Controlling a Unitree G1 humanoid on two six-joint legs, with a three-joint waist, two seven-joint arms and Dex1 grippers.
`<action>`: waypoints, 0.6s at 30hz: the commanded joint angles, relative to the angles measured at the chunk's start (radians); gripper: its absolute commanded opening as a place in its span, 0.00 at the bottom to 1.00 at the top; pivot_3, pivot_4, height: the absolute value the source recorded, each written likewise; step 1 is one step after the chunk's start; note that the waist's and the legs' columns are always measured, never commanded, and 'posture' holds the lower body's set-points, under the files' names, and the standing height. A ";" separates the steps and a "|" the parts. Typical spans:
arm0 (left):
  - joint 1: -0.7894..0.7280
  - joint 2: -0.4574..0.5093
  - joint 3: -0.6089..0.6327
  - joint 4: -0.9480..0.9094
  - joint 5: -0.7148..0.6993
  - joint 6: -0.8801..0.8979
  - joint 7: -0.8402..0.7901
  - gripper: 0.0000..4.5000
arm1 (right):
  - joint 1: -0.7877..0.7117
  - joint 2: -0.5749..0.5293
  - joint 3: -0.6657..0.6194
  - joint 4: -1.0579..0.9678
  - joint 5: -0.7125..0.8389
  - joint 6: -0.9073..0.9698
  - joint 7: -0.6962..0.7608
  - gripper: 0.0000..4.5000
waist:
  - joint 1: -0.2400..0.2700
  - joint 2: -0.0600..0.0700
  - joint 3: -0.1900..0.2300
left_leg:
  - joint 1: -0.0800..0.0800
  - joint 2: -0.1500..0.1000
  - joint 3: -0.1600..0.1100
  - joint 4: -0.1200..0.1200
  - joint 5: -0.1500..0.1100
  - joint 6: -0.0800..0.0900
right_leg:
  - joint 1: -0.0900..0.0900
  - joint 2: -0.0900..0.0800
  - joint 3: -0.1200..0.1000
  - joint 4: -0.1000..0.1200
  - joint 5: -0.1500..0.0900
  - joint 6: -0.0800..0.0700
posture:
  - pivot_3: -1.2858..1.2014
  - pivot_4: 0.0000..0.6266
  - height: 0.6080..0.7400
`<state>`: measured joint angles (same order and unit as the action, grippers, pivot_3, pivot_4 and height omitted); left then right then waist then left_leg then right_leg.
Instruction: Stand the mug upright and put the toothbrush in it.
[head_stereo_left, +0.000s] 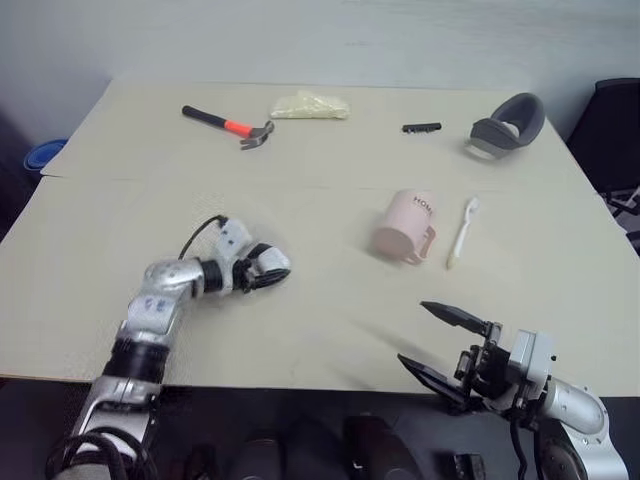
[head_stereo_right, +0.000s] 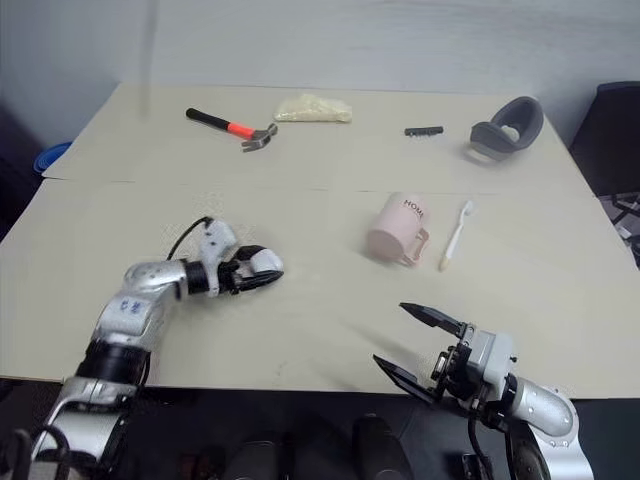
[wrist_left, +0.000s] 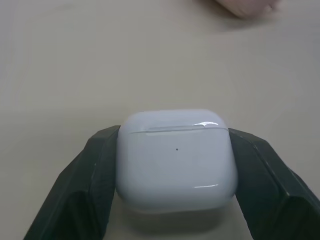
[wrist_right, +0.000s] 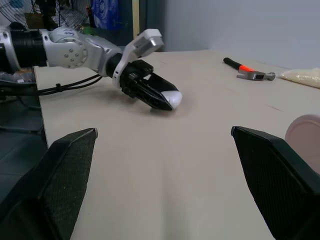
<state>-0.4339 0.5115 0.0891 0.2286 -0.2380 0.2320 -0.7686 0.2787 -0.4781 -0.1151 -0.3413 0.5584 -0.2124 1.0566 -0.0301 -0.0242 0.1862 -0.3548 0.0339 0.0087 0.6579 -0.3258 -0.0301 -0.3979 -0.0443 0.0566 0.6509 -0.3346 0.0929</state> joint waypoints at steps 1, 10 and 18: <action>0.073 0.053 0.229 -0.045 -0.032 -0.003 0.173 0.64 | -0.012 0.013 0.008 0.002 0.015 -0.031 0.019 1.00 | 0.003 0.000 0.000 | 0.000 0.000 0.000 0.000 0.000 0.000 | 0.000 -0.001 0.000 0.000 0.000 0.000 | 0.52 0.24 1.00; 0.249 0.118 0.561 -0.089 -0.042 0.248 0.532 0.72 | -0.086 0.043 0.051 0.145 0.028 -0.088 0.141 1.00 | 0.027 -0.003 -0.001 | 0.001 -0.004 -0.004 -0.005 0.000 0.001 | 0.002 -0.009 -0.005 -0.004 -0.001 -0.001 | 0.52 0.24 1.00; 0.268 0.160 0.581 -0.158 -0.064 0.240 0.504 0.99 | -0.122 0.041 0.017 0.245 0.041 -0.160 0.211 1.00 | 0.022 -0.005 -0.003 | 0.000 -0.006 -0.008 -0.007 0.001 0.001 | 0.006 -0.013 -0.015 -0.006 0.000 -0.001 | 0.52 0.24 1.00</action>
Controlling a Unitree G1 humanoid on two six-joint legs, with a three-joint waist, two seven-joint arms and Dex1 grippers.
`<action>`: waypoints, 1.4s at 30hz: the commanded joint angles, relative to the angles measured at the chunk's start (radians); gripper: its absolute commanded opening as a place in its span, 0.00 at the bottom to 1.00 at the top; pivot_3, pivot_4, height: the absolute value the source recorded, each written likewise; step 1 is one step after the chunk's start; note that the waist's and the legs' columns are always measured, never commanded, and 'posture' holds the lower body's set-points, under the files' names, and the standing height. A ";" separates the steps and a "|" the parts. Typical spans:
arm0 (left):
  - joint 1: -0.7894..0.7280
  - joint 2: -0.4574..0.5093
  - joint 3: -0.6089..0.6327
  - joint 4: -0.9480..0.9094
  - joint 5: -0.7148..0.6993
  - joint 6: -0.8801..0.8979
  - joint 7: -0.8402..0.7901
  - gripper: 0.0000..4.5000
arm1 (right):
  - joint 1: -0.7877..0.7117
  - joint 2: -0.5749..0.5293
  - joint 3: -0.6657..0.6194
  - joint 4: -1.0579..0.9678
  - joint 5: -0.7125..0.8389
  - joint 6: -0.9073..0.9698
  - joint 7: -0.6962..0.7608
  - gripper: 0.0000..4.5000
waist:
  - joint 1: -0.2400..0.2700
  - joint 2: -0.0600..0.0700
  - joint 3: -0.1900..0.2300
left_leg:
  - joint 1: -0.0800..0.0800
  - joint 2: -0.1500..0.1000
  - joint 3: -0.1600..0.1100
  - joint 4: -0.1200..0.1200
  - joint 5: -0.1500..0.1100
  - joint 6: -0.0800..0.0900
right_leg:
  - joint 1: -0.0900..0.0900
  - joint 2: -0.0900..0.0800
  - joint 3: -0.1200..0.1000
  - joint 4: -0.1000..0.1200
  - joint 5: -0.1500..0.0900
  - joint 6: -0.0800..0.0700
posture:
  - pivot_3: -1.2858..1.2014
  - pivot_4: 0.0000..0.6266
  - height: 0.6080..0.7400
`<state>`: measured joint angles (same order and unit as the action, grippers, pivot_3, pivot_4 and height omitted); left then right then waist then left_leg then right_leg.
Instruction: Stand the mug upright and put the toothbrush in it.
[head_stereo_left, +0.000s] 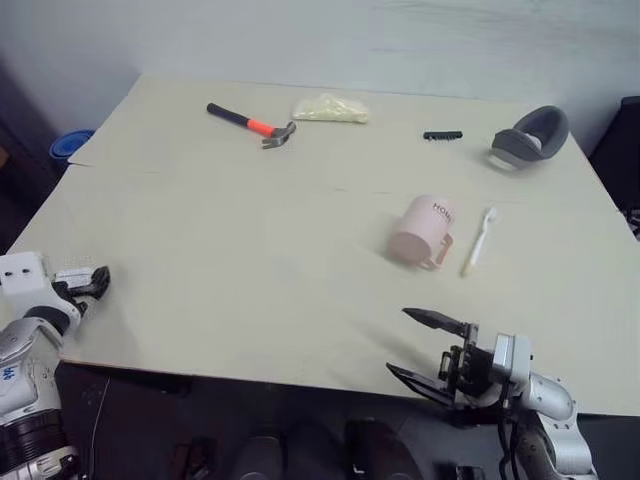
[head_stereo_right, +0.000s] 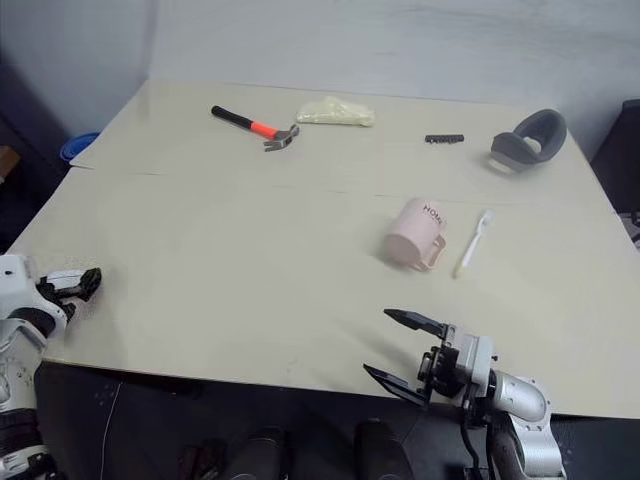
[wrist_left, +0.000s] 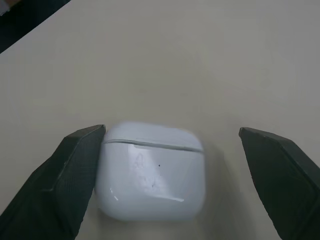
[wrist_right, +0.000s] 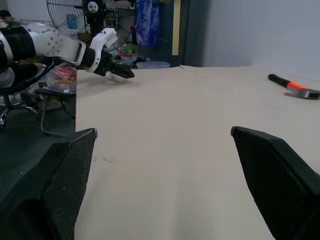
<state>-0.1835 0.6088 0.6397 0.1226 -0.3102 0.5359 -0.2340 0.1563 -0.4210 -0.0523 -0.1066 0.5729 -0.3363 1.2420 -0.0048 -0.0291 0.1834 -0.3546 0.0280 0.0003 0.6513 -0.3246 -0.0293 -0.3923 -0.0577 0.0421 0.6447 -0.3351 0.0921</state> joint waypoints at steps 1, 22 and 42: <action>0.034 0.089 0.037 -0.057 0.008 -0.085 -0.064 0.99 | 0.006 -0.027 -0.062 0.015 0.034 -0.038 0.032 1.00 | -0.011 0.000 0.000 | 0.000 0.000 0.001 -0.001 0.000 0.000 | -0.001 0.000 0.000 0.000 0.000 0.000 | 0.52 0.24 1.00; 0.124 0.235 -0.330 -0.317 -0.245 -0.312 -0.761 0.99 | -0.116 -0.368 -0.297 -0.331 0.206 1.041 -0.716 1.00 | -0.041 0.009 0.002 | -0.005 0.004 0.012 -0.005 0.005 0.000 | -0.003 -0.012 -0.011 -0.001 -0.001 -0.002 | 0.52 0.24 1.00; 0.160 0.117 -0.421 -0.420 -0.221 -0.294 -0.747 1.00 | -0.862 -0.314 -0.079 0.231 0.108 1.601 -1.043 0.96 | -0.025 0.009 0.002 | -0.029 0.003 0.013 0.005 0.008 0.004 | -0.022 -0.008 -0.009 0.001 0.002 0.003 | 0.52 0.24 1.00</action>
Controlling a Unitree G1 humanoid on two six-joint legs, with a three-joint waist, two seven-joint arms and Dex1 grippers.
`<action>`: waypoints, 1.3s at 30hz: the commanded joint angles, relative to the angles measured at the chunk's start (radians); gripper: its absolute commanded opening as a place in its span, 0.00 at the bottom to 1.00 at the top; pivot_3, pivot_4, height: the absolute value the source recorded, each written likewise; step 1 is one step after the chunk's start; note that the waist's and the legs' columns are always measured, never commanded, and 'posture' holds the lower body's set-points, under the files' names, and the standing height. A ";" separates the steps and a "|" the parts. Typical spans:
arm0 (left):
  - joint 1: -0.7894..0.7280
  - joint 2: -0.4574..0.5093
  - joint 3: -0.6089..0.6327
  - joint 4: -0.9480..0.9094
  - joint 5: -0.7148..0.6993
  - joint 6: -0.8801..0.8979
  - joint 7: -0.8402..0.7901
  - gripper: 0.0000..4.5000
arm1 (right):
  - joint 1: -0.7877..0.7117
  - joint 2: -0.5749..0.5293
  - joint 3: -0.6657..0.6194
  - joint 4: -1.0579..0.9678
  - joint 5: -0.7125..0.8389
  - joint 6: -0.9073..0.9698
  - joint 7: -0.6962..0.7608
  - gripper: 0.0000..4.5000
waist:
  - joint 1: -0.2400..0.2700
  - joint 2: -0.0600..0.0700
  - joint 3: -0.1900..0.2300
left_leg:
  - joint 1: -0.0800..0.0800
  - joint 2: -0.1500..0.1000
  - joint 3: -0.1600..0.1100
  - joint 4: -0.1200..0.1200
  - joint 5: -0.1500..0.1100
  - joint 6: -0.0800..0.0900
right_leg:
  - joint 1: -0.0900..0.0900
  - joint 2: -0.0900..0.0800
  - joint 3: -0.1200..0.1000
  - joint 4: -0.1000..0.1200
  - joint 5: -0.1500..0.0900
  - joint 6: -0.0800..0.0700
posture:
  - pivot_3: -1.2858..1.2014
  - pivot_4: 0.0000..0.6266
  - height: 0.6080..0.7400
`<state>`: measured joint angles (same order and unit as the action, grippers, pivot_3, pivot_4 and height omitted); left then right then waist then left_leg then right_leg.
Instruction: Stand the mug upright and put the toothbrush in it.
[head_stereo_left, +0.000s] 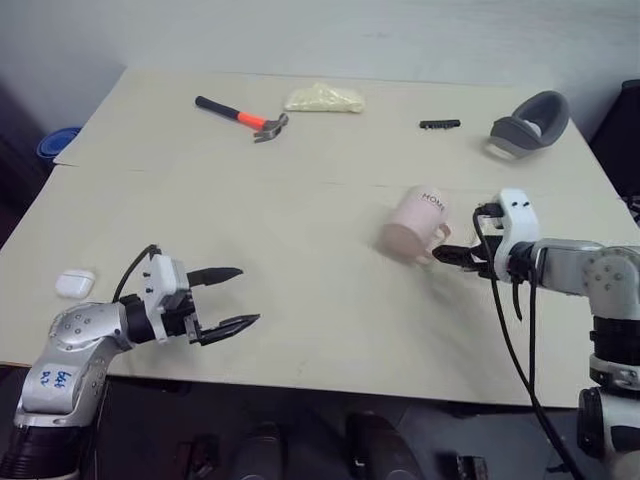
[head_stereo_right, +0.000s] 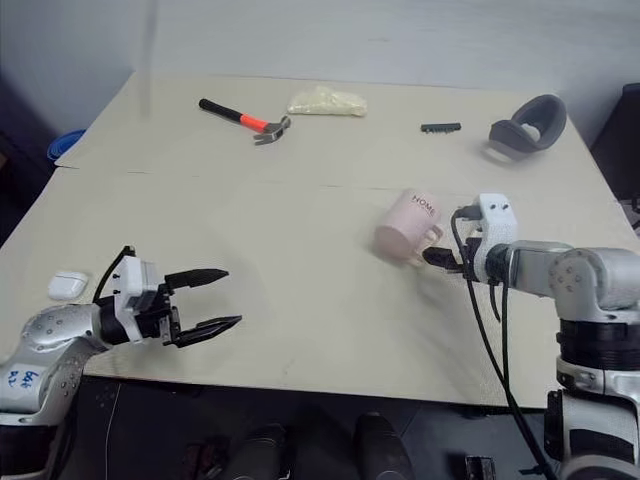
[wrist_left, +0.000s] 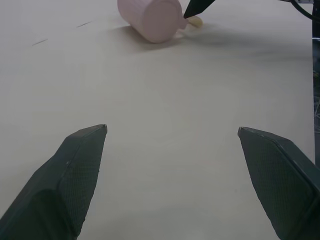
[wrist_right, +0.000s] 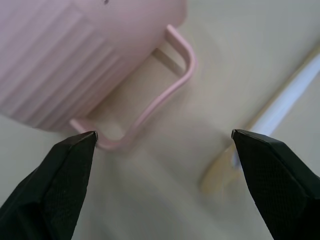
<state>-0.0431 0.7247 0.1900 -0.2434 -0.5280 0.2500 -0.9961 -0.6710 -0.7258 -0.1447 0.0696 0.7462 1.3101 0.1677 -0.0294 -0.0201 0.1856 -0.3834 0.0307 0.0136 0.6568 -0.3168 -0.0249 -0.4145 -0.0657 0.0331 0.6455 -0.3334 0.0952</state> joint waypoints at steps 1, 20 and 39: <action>0.026 -0.001 0.033 -0.061 -0.003 -0.007 0.023 1.00 | -0.050 -0.001 0.021 0.075 -0.074 -0.054 0.051 0.91 | -0.001 0.000 0.000 | 0.000 0.000 0.000 0.001 0.000 0.000 | 0.000 0.000 0.000 0.000 0.000 0.000 | 0.52 0.24 1.00; 0.089 -0.025 0.024 -0.100 0.023 -0.028 0.059 1.00 | -0.237 0.162 0.048 0.372 -0.259 0.036 0.089 0.54 | -0.002 -0.003 -0.002 | 0.000 0.000 -0.001 0.005 0.000 0.001 | 0.001 0.001 0.000 0.003 0.000 0.001 | 0.52 0.24 1.00; 0.112 -0.054 0.200 -0.123 -0.138 0.074 0.145 1.00 | -0.041 0.560 0.234 0.295 -0.478 -1.332 0.516 0.01 | -0.030 -0.002 -0.001 | -0.001 0.001 -0.001 0.004 0.000 0.000 | -0.002 0.003 0.000 0.009 0.000 0.001 | 0.52 0.24 1.00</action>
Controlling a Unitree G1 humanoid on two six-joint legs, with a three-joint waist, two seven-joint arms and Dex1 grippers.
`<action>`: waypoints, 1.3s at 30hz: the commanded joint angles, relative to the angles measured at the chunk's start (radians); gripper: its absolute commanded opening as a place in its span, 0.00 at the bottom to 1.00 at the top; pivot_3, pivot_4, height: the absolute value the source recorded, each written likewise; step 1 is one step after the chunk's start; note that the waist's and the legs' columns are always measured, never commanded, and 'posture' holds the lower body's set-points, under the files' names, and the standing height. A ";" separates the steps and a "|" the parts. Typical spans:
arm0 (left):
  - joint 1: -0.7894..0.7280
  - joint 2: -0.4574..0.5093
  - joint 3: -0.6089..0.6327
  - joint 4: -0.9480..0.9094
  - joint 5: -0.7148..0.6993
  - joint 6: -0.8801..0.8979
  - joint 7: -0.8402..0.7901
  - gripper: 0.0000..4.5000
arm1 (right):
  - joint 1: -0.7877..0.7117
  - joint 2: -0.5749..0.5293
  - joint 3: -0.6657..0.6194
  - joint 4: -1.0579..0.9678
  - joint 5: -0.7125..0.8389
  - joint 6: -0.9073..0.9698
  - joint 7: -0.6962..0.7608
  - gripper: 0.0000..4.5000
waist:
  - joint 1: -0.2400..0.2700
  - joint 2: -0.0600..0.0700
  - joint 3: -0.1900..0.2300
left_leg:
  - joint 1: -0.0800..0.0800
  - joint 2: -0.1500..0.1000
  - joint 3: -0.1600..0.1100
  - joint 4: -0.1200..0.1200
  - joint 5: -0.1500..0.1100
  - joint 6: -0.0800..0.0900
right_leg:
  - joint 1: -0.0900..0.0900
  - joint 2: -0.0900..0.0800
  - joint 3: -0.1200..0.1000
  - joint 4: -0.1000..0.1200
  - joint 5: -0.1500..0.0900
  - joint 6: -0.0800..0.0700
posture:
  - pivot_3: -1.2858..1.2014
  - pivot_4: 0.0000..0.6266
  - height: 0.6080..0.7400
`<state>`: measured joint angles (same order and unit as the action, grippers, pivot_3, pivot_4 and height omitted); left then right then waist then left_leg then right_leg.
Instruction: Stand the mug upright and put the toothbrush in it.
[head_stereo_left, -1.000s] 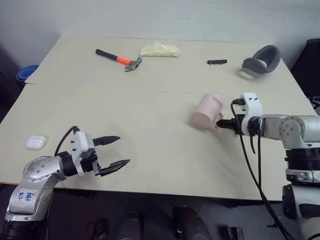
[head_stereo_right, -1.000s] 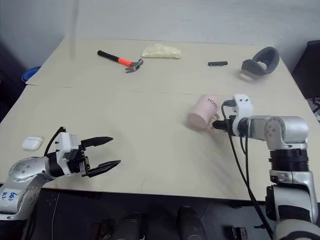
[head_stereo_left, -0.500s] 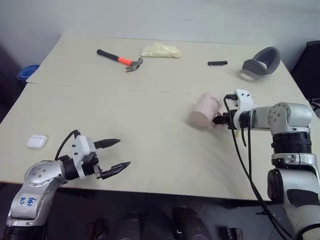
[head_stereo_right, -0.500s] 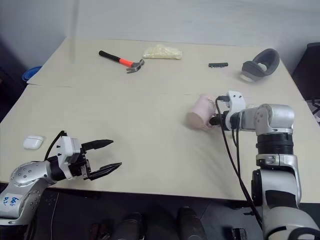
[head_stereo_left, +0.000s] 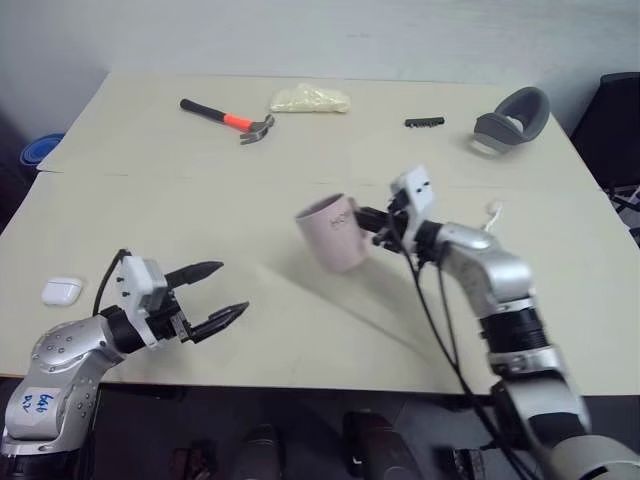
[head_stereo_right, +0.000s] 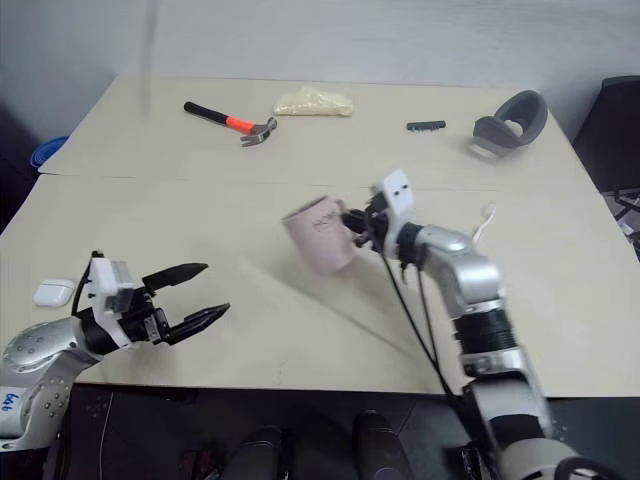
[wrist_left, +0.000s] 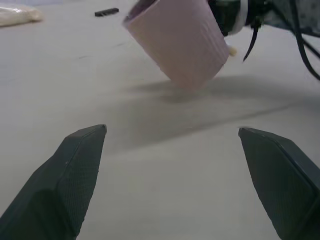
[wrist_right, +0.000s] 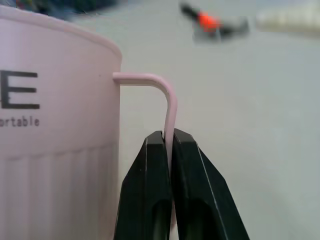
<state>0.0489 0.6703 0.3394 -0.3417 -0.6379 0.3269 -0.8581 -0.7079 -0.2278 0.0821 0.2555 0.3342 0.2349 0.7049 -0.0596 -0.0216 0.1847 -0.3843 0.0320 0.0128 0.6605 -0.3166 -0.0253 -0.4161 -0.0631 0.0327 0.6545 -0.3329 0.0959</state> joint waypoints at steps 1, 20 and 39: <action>0.027 0.001 0.059 -0.022 -0.018 -0.013 0.007 1.00 | -0.010 0.094 0.012 0.167 -0.090 -0.346 -0.025 0.01 | -0.001 0.000 0.000 | 0.000 0.000 0.000 0.000 0.000 -0.001 | 0.000 0.000 0.000 0.000 0.000 0.000 | 0.52 0.24 1.00; 0.108 0.002 0.077 -0.068 0.011 -0.032 0.014 1.00 | -0.021 0.026 -0.015 0.395 -0.145 -0.661 0.171 0.83 | 0.002 0.000 0.000 | 0.000 0.000 -0.001 0.001 0.003 -0.006 | 0.001 -0.002 -0.001 0.000 0.000 0.000 | 0.52 0.24 1.00; -0.150 0.103 0.034 0.093 -0.008 0.033 -0.070 1.00 | 0.992 -0.480 -0.791 -0.294 0.102 -0.273 0.181 0.99 | 0.055 0.001 0.001 | 0.017 -0.002 0.000 -0.006 -0.001 0.001 | 0.021 0.002 0.000 -0.014 0.000 0.000 | 0.52 0.24 1.00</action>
<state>-0.0731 0.7701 0.3749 -0.2565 -0.6196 0.3500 -0.9185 0.2444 -0.7328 -0.6536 -0.0112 0.4280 -0.0092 0.9074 -0.0044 -0.0202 0.1857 -0.3641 0.0304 0.0129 0.6535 -0.3181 -0.0244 -0.3925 -0.0614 0.0325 0.6391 -0.3331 0.0957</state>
